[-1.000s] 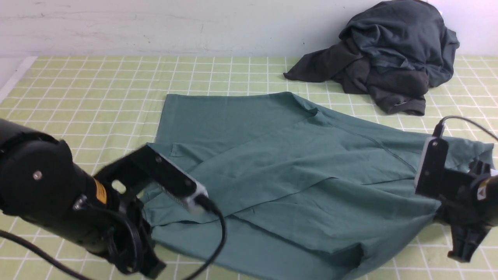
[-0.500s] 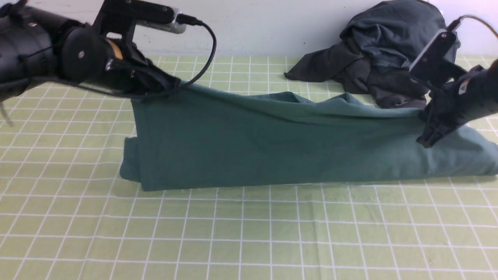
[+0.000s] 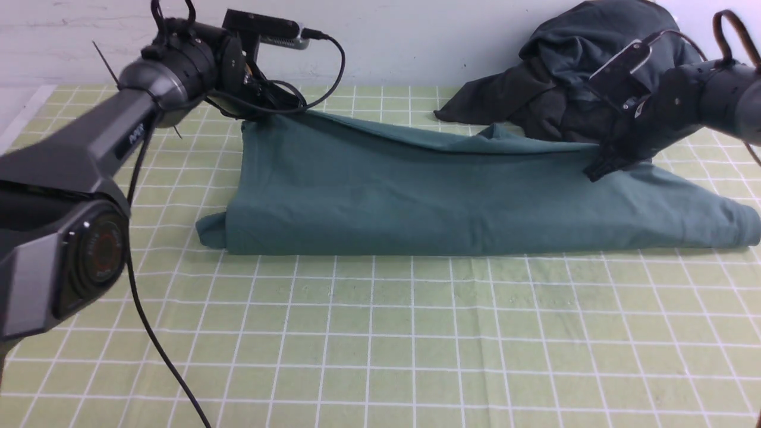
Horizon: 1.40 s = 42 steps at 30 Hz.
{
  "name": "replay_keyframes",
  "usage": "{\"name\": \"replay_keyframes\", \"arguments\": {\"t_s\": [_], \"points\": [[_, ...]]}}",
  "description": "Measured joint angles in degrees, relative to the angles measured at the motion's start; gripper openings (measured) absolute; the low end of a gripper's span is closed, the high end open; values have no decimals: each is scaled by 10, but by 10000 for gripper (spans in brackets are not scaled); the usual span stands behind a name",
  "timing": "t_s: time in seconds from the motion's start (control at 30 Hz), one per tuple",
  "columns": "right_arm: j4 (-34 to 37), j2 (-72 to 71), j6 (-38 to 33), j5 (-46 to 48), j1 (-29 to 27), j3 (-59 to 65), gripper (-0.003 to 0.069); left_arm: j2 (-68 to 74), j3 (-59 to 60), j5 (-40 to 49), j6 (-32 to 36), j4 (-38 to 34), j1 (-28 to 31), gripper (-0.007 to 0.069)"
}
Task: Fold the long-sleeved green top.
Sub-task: Use both arms to drag the lower edge of the fabric forward and fold it over the upper edge
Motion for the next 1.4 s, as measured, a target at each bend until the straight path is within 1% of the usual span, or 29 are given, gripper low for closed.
{"name": "replay_keyframes", "arguments": {"t_s": [0.03, 0.07, 0.1, 0.13, 0.2, 0.27, 0.33, 0.37, 0.43, 0.47, 0.5, 0.53, 0.57, 0.6, 0.63, 0.67, 0.7, 0.73, 0.77, 0.8, 0.87, 0.9, 0.97, 1.0, 1.03, 1.13, 1.17, 1.23, 1.4], "points": [[0, 3, 19, 2, -3, -5, 168, 10, -14, 1, -1, 7, 1, 158], [-5, 6, 49, 9, -7, -11, 216, 27, -30, 4, -4, 21, 1, 227], [-10, 6, 70, 15, -10, -15, 246, 32, -38, 5, -8, 27, 2, 257], [-17, 6, 96, 25, -14, -24, 279, 35, -46, 13, -10, 32, 3, 314], [-29, 2, 142, 52, -18, -40, 323, 31, -64, 42, -11, 31, 5, 386], [-27, -5, 169, 96, -19, -55, 323, 19, -83, 86, -7, 12, 6, 413], [-5, -14, 168, 133, -18, -69, 283, 1, -97, 147, 9, -26, 8, 400], [22, -17, 154, 152, -17, -73, 248, -7, -102, 175, 28, -48, 8, 382], [101, -20, 95, 177, -12, -78, 137, -25, -110, 244, 79, -115, 6, 306], [111, -20, 87, 179, -12, -78, 113, -27, -111, 258, 84, -122, 5, 288], [200, -13, 10, 185, -2, -79, 36, -30, -112, 302, 135, -186, 0, 208], [210, -10, 0, 185, -1, -79, 31, -30, -112, 306, 135, -193, -1, 198], [287, 4, -75, 178, 12, -79, 4, -21, -112, 327, 181, -241, -6, 106], [297, 9, -85, 176, 14, -79, 2, -21, -112, 327, 186, -246, -7, 106], [343, 22, -132, 163, 23, -79, -5, -12, -110, 332, 204, -275, -12, 57], [407, 40, -200, 135, 36, -79, -10, -2, -105, 333, 219, -295, -17, 24], [458, 59, -260, 104, 47, -79, -12, 8, -103, 334, 225, -304, -22, 12], [499, 75, -311, 75, 56, -79, -13, 16, -102, 334, 228, -306, -25, 5], [506, 81, -321, 68, 58, -79, -14, 19, -101, 334, 228, -306, -26, 3], [558, 102, -392, 20, 70, -79, -14, 28, -100, 334, 228, -306, -30, -2], [630, 122, -469, -44, 82, -79, -14, 37, -100, 334, 228, -306, -35, -4], [685, 127, -511, -94, 89, -79, -14, 40, -100, 334, 228, -306, -38, -4], [763, 134, -551, -172, 93, -79, -13, 42, -100, 334, 228, -306, -41, -4], [780, 135, -559, -191, 93, -79, -13, 42, -100, 334, 228, -306, -42, -4], [840, 135, -586, -258, 93, -79, -6, 42, -100, 334, 228, -307, -42, -4], [962, 118, -647, -367, 84, -79, 13, 42, -100, 334, 227, -308, -42, -4], [997, 107, -672, -384, 79, -77, 18, 42, -100, 334, 226, -307, -42, -4], [1044, 74, -722, -403, 72, -69, 27, 42, -100, 334, 220, -307, -42, -4], [1074, -53, -843, -429, 68, 8, 31, 10, -89, 335, 197, -299, -42, -4]]}}
